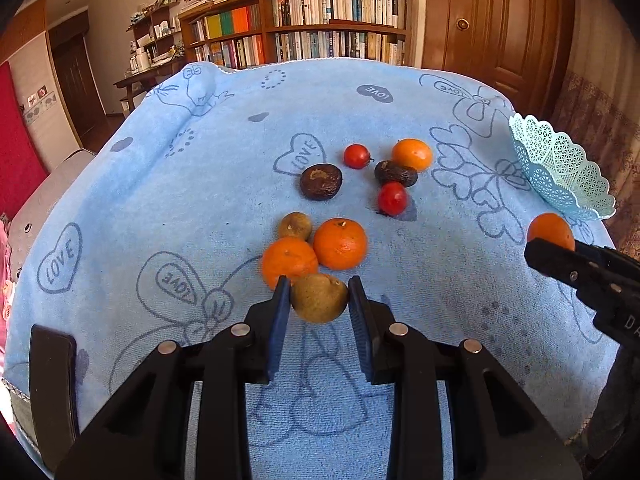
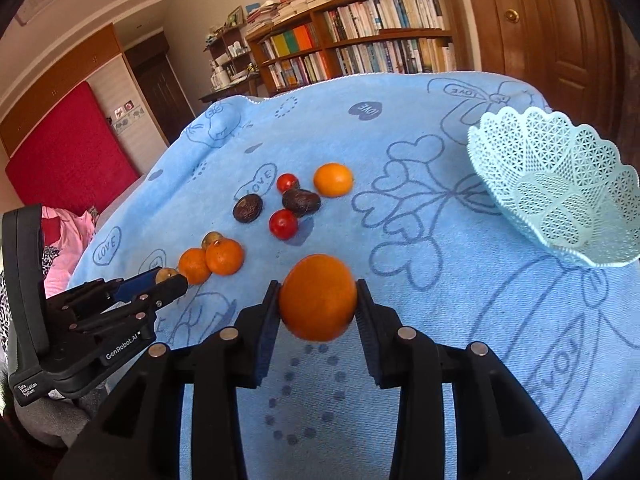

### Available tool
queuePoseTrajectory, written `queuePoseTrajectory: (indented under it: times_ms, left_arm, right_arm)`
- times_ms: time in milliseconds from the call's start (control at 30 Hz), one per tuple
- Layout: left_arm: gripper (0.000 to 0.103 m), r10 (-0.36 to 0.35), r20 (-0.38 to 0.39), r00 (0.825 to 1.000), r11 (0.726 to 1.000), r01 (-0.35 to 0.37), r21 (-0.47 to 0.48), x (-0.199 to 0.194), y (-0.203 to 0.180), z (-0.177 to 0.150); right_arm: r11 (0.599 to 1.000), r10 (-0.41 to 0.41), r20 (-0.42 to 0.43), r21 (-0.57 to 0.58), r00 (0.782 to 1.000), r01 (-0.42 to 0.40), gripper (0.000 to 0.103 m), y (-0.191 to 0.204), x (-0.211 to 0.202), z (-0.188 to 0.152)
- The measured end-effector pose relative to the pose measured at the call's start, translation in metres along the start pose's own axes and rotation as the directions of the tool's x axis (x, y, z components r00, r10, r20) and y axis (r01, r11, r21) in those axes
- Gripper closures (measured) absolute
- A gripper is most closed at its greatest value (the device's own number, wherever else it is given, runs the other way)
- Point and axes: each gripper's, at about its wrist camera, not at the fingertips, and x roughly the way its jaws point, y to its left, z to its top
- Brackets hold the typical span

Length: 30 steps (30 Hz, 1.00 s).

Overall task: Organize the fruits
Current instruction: 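Carry the orange into the green basket and open the right gripper while the left carries the tan citrus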

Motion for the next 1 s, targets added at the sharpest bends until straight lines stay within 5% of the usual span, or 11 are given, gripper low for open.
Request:
queuePoseTrajectory:
  times_ms: [433,1000]
  left_arm:
    - [0.073,-0.018,0.003,1.0,0.997,0.018,0.073,0.005,-0.042,0.014]
    - [0.073,-0.046,-0.002,0.999,0.987,0.046,0.154,0.02,-0.095,0.035]
  right_arm:
    - [0.982,-0.153,0.122,0.132,0.981,0.136,0.066,-0.08,-0.037,0.028]
    - [0.928,-0.322,0.137,0.244,0.937,0.283,0.064,-0.157,-0.035,0.036]
